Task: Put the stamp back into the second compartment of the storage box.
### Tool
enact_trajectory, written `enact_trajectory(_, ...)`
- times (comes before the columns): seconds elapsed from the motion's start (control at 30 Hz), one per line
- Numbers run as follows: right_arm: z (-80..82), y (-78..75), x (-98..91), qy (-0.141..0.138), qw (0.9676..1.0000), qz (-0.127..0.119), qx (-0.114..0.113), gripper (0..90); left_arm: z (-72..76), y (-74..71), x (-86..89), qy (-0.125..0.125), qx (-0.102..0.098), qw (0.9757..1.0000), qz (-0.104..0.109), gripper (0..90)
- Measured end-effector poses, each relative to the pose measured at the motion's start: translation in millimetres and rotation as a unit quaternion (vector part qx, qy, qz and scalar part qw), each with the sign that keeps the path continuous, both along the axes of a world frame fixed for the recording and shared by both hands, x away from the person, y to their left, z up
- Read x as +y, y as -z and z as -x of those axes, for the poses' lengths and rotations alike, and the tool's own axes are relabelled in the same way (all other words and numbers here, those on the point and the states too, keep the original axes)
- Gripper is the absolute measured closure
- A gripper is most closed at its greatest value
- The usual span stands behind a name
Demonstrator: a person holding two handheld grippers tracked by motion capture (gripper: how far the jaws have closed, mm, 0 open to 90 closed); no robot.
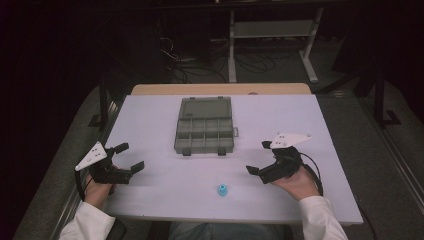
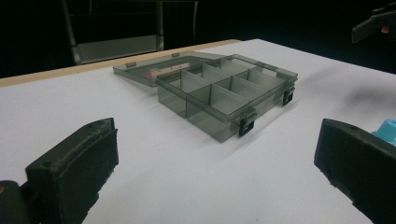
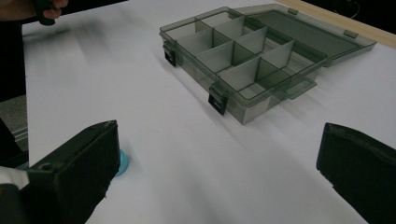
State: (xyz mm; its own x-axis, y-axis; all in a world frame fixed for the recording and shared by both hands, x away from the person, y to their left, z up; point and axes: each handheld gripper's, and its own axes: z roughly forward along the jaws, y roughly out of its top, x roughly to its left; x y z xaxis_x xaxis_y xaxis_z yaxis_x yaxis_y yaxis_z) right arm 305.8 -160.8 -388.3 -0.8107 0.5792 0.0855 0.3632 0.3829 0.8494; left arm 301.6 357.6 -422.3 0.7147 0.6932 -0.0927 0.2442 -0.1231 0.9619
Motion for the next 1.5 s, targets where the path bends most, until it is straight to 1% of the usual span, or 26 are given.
enact_trajectory(0.2,0.7,0.2,8.6,-0.011,0.9999,0.005,0.0,0.0,-0.1,0.3,-0.4,0.0,0.0,1.0,0.002,0.0)
enact_trajectory(0.37,1.2,1.1,13.5,-0.02,0.9997,0.011,0.001,0.0,-0.3,0.3,-0.3,0.001,-0.002,1.0,0.0,0.0)
enact_trajectory(0.4,1.8,1.0,14.9,-0.02,0.9997,0.012,0.005,0.0,0.1,0.5,-1.3,0.0,0.0,1.0,0.006,0.0)
enact_trajectory(0.43,1.7,1.2,15.7,-0.022,0.9997,0.013,0.003,0.0,0.0,0.4,-0.7,0.001,-0.001,1.0,0.001,0.0)
enact_trajectory(0.57,2.9,1.3,20.0,-0.026,0.9995,0.016,0.005,0.0,0.1,0.3,-0.5,0.001,-0.001,1.0,0.002,0.0)
enact_trajectory(0.7,3.3,1.8,23.8,-0.033,0.9993,0.019,0.002,0.0,0.1,0.4,-0.5,0.0,0.0,1.0,0.002,0.0)
enact_trajectory(0.73,3.8,2.4,26.5,-0.035,0.9991,0.022,0.006,0.0,0.1,0.5,-0.6,0.0,0.0,1.0,0.003,0.0)
enact_trajectory(0.77,3.8,2.4,26.5,-0.035,0.9991,0.022,0.006,0.0,0.1,0.5,-0.5,0.0,0.0,1.0,0.002,0.0)
enact_trajectory(0.8,3.5,3.0,27.8,-0.038,0.999,0.024,0.004,0.0,0.1,0.5,-0.5,0.0,0.0,1.0,0.003,0.0)
enact_trajectory(0.83,4.3,3.2,29.6,-0.039,0.9989,0.027,0.01,0.0,0.0,0.5,-0.4,0.0,0.0,1.0,0.002,0.0)
enact_trajectory(0.93,5.1,3.9,34.1,-0.046,0.9984,0.031,0.008,0.0,0.0,0.7,-0.9,-0.001,0.001,1.0,0.004,0.0)
enact_trajectory(1.1,6.4,4.8,41.2,-0.054,0.9979,0.034,0.009,0.0,0.2,0.4,-0.4,-0.001,0.0,1.0,0.002,0.0)
enact_trajectory(1.13,6.5,5.9,44.0,-0.057,0.9976,0.037,0.013,0.0,0.2,0.4,-0.4,0.0,0.0,1.0,0.002,0.0)
enact_trajectory(1.2,6.4,6.5,45.3,-0.061,0.9973,0.039,0.012,0.0,0.1,0.5,-0.4,0.001,0.0,1.0,0.002,0.0)
enact_trajectory(1.27,6.6,7.5,48.2,-0.062,0.997,0.042,0.019,0.0,0.0,0.7,-0.9,0.0,0.001,1.0,0.004,0.0)
enact_trajectory(1.3,6.2,8.3,49.6,-0.066,0.9968,0.042,0.017,0.0,0.0,0.7,-0.9,0.001,0.001,1.0,0.004,0.0)
enact_trajectory(1.5,7.1,12.4,58.0,-0.076,0.9953,0.055,0.027,0.0,0.0,0.6,-0.9,0.001,0.0,1.0,0.003,0.0)
